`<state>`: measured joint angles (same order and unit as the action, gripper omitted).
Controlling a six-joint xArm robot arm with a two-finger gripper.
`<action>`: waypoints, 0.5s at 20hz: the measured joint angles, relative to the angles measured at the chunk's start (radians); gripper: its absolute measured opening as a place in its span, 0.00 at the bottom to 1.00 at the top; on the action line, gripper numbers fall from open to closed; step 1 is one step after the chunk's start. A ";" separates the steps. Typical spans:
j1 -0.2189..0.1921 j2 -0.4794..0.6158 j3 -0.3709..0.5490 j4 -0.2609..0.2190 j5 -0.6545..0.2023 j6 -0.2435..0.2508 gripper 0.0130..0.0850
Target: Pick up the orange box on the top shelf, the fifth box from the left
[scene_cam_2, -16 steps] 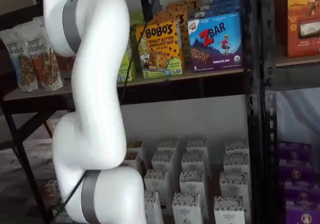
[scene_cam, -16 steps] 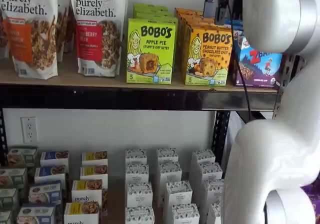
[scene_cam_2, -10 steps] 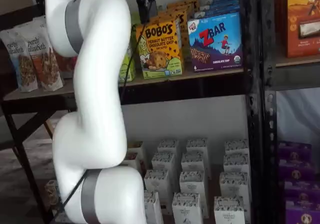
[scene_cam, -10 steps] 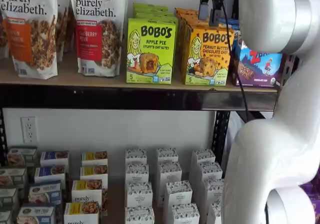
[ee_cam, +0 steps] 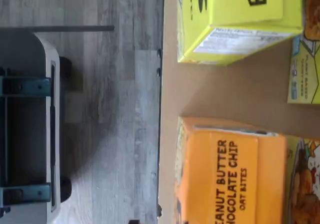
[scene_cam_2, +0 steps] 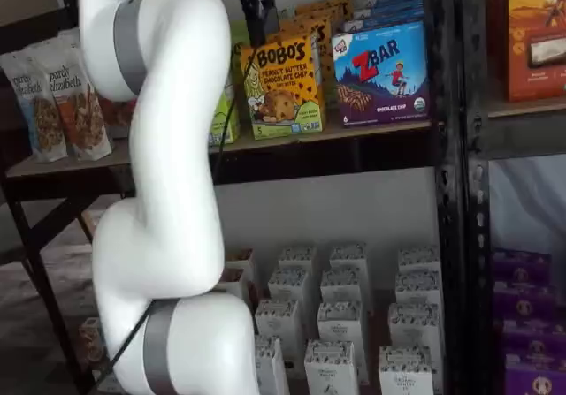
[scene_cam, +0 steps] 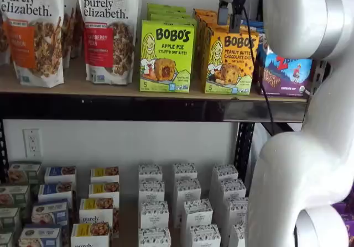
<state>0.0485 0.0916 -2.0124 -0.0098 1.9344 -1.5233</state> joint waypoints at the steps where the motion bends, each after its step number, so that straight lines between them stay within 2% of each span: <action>1: -0.003 -0.004 0.009 -0.002 -0.005 -0.004 1.00; 10: -0.035 -0.023 0.062 -0.004 -0.017 -0.034 1.00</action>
<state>0.0138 0.0687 -1.9499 -0.0139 1.9173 -1.5573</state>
